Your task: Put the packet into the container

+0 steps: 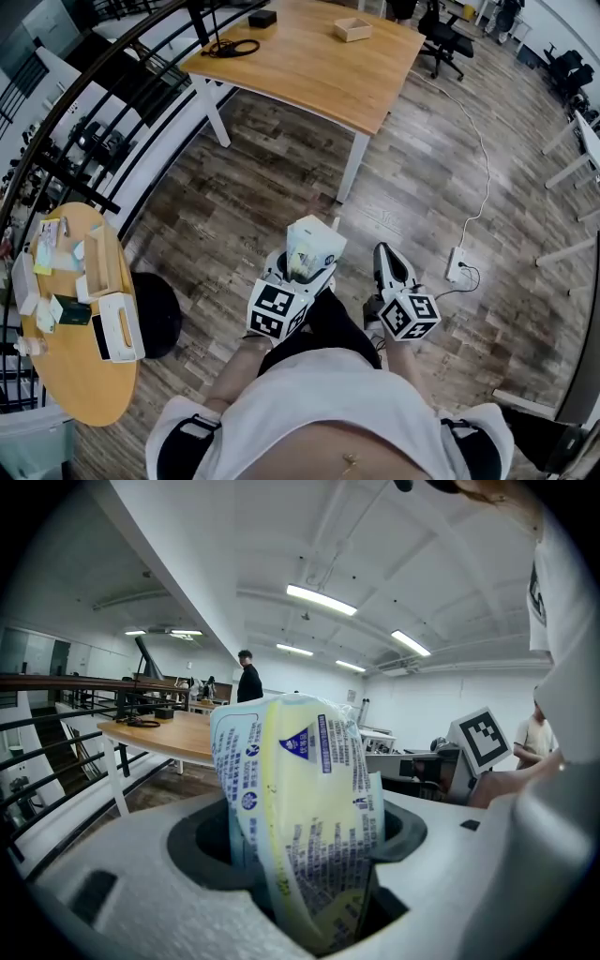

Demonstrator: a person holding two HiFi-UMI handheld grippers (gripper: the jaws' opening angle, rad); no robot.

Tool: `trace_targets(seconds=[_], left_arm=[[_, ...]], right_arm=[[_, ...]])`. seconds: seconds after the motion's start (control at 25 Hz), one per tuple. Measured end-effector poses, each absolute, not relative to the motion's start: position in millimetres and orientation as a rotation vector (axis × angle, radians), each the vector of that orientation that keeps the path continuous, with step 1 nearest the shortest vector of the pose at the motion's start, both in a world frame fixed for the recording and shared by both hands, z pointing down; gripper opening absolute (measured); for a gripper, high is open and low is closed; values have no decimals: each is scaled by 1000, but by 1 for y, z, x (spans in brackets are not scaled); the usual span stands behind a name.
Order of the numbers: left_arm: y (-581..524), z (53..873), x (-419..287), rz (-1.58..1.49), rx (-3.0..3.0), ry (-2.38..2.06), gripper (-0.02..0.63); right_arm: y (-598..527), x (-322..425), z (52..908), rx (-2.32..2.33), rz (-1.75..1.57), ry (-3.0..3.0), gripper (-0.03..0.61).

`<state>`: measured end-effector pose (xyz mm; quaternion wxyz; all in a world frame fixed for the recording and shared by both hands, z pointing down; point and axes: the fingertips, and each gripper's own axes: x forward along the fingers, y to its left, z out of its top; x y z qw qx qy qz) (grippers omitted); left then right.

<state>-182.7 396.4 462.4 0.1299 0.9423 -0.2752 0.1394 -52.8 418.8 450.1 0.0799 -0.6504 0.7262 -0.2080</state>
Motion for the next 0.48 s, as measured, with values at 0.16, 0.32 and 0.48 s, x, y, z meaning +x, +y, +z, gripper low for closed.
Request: trace_targets(seconds=[0.16, 0.32, 0.48], left_arm=[[367, 460, -173, 405, 2734, -810, 333], [339, 457, -165, 397, 2727, -818, 333], [314, 455, -156, 392, 2719, -825, 334]], right_arm=[[389, -42, 448, -1946, -636, 2164, 11], [356, -30, 441, -1953, -614, 2157, 11], [328, -15, 434, -1960, -596, 2159, 11]])
